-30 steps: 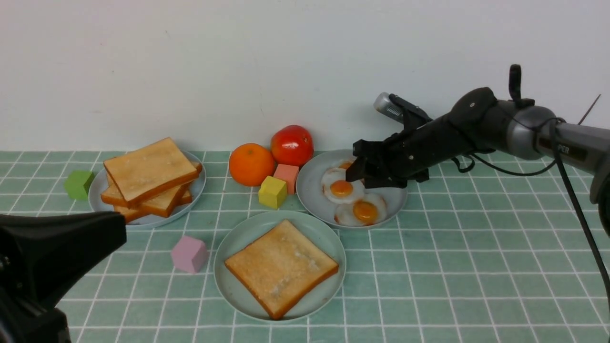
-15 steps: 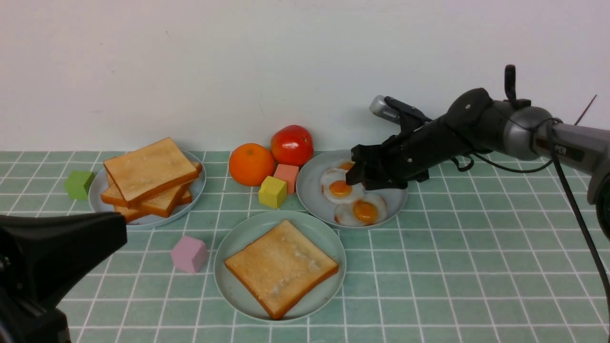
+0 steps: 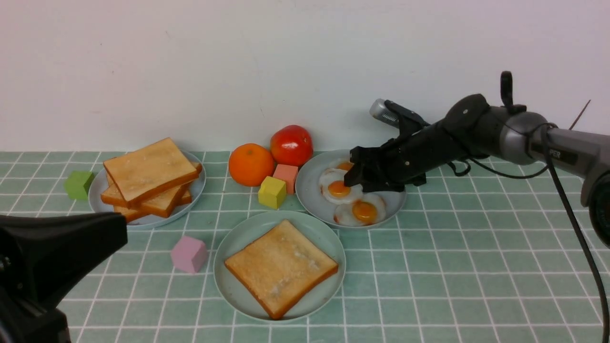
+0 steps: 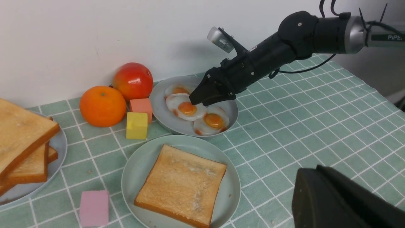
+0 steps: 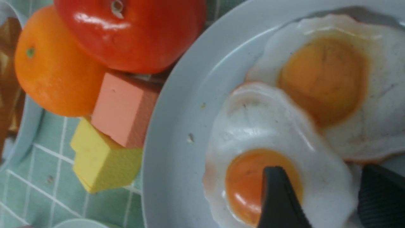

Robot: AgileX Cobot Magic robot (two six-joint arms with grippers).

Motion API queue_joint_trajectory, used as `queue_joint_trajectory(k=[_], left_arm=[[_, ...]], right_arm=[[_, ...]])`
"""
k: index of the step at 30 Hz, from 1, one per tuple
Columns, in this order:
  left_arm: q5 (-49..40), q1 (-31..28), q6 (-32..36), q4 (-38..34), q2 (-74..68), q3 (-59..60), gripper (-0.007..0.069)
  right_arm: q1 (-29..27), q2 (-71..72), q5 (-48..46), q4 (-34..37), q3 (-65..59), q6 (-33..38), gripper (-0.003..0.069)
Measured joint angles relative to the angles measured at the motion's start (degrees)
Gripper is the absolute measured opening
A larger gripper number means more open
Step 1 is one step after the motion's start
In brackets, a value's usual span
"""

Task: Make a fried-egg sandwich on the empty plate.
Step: Use the right arm to grab a fried egg

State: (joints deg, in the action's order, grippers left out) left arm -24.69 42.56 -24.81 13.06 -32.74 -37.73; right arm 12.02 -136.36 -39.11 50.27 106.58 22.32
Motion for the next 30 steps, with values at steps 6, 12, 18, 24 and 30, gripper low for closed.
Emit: queue_joint_trajectory(k=[6,12,18,24,30], left_arm=[[0.00,0.00,0.00,-0.06,0.00,0.00,-0.0013],[0.00,0.00,0.00,-0.06,0.00,0.00,-0.0011],[-0.15,0.00,0.00,0.23,0.00,0.00,-0.0010],[-3.94,0.00,-0.31,3.19,0.00,0.00,-0.0011],[-8.68,0.00,-3.04,7.37,0.00,0.00,-0.0005]], right_arm=[[0.00,-0.13,0.00,0.79,0.07,0.00,0.0351],[0.00,-0.25,-1.09,0.74,0.07,0.00,0.0183],[0.00,0.86,-1.15,1.44,0.07,-0.15,0.0046],[0.00,4.71,-4.09,0.15,-0.04,0.06,0.0038],[0.00,11.62,-7.48,-2.01,-0.04,0.66,0.0031]])
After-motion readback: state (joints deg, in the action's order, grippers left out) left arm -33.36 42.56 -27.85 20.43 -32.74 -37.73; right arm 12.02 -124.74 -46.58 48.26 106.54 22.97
